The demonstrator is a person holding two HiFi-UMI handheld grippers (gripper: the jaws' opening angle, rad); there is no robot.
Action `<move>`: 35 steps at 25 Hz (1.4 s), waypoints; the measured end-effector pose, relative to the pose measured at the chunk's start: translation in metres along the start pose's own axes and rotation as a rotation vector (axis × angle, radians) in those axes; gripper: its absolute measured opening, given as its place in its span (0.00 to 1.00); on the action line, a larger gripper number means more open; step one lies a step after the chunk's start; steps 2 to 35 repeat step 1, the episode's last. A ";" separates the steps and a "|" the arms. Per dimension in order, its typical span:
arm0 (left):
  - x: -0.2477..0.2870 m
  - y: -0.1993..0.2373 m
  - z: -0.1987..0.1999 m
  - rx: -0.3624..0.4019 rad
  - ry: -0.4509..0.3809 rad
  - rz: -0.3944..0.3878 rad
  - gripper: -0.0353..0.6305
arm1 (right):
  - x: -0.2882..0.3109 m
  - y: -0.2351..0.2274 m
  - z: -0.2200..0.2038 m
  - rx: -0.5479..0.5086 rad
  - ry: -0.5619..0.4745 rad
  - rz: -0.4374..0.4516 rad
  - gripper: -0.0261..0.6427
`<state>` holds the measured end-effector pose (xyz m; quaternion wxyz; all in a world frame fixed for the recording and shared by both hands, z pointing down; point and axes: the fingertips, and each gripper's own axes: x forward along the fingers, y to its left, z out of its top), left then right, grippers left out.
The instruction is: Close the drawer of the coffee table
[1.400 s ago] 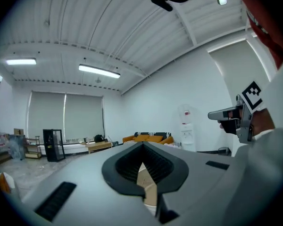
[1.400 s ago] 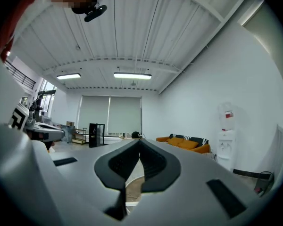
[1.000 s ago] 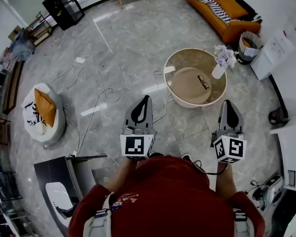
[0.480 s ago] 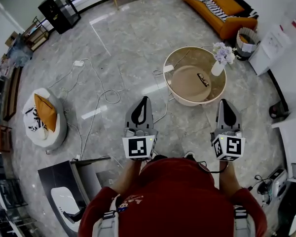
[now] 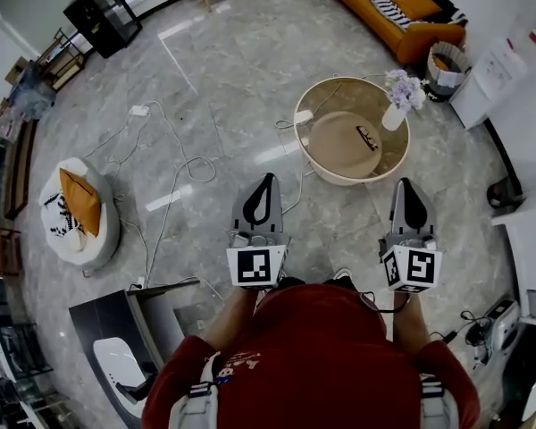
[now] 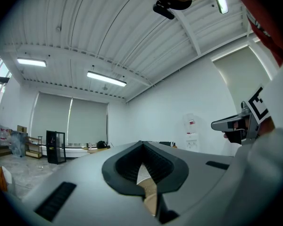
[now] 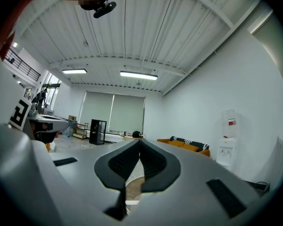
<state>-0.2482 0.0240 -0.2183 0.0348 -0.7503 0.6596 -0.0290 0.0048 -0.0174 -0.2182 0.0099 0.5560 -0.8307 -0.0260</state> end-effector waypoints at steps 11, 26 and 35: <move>0.001 -0.001 0.000 0.001 -0.001 -0.002 0.07 | -0.001 -0.001 0.001 0.000 -0.006 -0.003 0.07; 0.001 -0.001 0.000 0.001 -0.001 -0.002 0.07 | -0.001 -0.001 0.001 0.000 -0.006 -0.003 0.07; 0.001 -0.001 0.000 0.001 -0.001 -0.002 0.07 | -0.001 -0.001 0.001 0.000 -0.006 -0.003 0.07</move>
